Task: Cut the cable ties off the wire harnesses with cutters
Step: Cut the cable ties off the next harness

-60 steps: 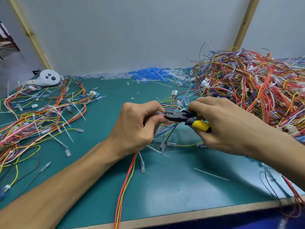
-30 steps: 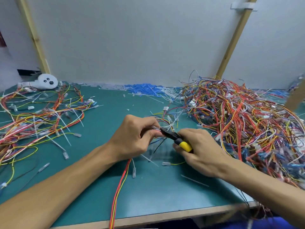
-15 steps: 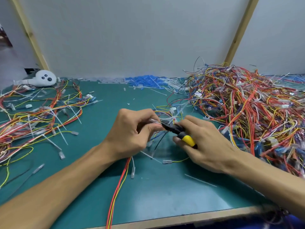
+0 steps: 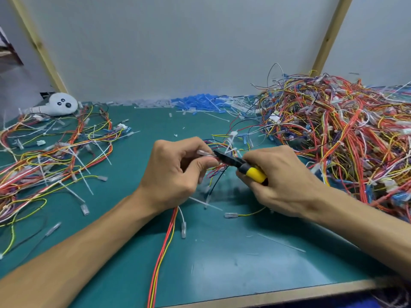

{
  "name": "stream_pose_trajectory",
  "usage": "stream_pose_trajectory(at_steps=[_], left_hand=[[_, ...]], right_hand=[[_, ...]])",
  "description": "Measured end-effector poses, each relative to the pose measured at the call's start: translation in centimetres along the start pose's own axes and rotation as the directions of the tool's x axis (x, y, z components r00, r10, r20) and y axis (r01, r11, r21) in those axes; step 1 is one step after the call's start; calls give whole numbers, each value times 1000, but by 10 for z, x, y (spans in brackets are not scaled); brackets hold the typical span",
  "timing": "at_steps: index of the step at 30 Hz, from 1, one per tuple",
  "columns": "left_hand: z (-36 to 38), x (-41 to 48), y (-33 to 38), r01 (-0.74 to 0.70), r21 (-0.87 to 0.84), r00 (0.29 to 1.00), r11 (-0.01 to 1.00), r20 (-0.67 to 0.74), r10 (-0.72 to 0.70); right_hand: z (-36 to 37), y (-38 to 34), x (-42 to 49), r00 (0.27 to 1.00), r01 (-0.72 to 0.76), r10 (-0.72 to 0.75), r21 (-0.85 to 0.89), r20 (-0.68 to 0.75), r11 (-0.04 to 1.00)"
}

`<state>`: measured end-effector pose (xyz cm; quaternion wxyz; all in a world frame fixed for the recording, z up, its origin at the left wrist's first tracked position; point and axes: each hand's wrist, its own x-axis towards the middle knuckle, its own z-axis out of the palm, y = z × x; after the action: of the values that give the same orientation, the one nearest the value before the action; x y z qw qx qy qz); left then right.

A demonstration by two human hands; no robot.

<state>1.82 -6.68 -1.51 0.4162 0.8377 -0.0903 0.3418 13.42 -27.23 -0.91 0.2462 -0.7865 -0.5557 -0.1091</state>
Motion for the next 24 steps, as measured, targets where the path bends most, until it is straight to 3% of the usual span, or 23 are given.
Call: stream_pose_trajectory(at_steps=[6,24], left_hand=[[7,-3,-4,88,-67,996,994,11,-88],[12,-5,2,107,-100,994,989,-6,-108]], right_hand=[[1,3,-2,1000,-10,10,-26,13,1000],[-2,-2,-5,999,-46,44,-81,-26,996]])
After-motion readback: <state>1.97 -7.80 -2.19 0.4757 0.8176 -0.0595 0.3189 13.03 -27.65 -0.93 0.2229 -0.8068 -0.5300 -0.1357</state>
